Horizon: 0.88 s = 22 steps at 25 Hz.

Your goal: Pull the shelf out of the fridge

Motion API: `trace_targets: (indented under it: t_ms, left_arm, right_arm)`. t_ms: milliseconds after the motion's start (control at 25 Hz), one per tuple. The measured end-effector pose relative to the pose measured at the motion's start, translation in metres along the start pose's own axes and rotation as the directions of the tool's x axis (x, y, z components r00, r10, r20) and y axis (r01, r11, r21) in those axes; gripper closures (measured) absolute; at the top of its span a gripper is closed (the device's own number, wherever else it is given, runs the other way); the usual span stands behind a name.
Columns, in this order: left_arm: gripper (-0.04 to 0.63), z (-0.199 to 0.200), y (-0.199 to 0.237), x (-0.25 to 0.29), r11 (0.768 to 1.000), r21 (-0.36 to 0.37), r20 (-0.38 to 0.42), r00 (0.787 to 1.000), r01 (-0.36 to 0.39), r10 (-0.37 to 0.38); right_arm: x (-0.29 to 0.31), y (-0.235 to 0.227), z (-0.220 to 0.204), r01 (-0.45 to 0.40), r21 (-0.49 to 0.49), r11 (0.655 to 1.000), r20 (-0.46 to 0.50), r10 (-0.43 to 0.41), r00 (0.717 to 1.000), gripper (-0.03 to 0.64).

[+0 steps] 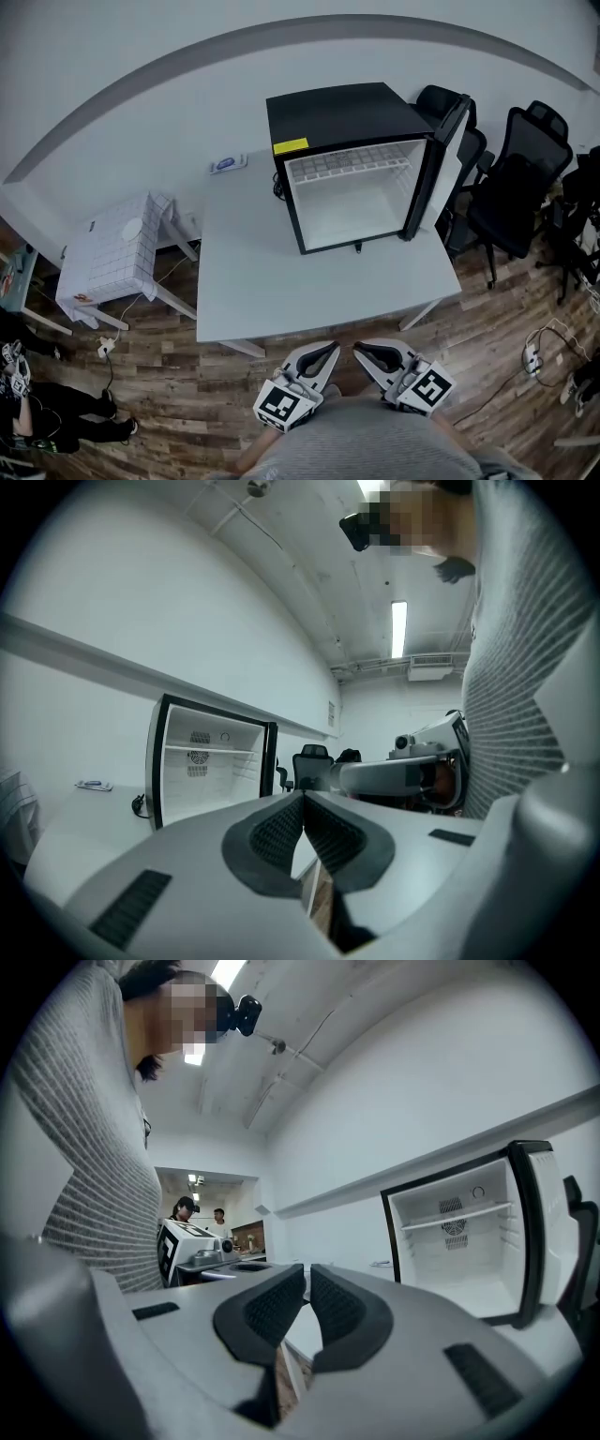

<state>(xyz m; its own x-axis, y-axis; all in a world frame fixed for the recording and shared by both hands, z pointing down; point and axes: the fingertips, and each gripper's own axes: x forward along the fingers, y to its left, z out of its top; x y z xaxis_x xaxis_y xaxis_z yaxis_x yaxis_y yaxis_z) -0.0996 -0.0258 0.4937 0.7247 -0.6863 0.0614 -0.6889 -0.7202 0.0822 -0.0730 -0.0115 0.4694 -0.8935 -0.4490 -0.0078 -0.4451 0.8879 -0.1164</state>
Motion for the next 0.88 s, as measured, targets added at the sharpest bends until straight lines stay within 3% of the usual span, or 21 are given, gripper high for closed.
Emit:
trace_targets:
  t_ms: [360,720,880]
  left_arm:
    - [0.584,0.003,0.027,0.019,1.000,-0.003,-0.002,1.000,0.012,-0.012]
    - [0.584,0.021,0.038,0.061,1.000,-0.005,0.020,1.000,-0.023,0.023]
    - [0.584,0.029,0.039,0.081,1.000,0.004,0.044,0.999,-0.026,0.025]
  right_arm:
    - [0.021,-0.028,0.006,0.018,-0.032,0.999,-0.011,-0.018,1.000,0.603]
    - [0.022,-0.073,0.025,-0.019,-0.100,0.995,-0.037,0.016,0.999,0.603]
    - [0.016,-0.097,0.027,-0.014,-0.065,0.998,-0.057,0.010,0.998,0.603]
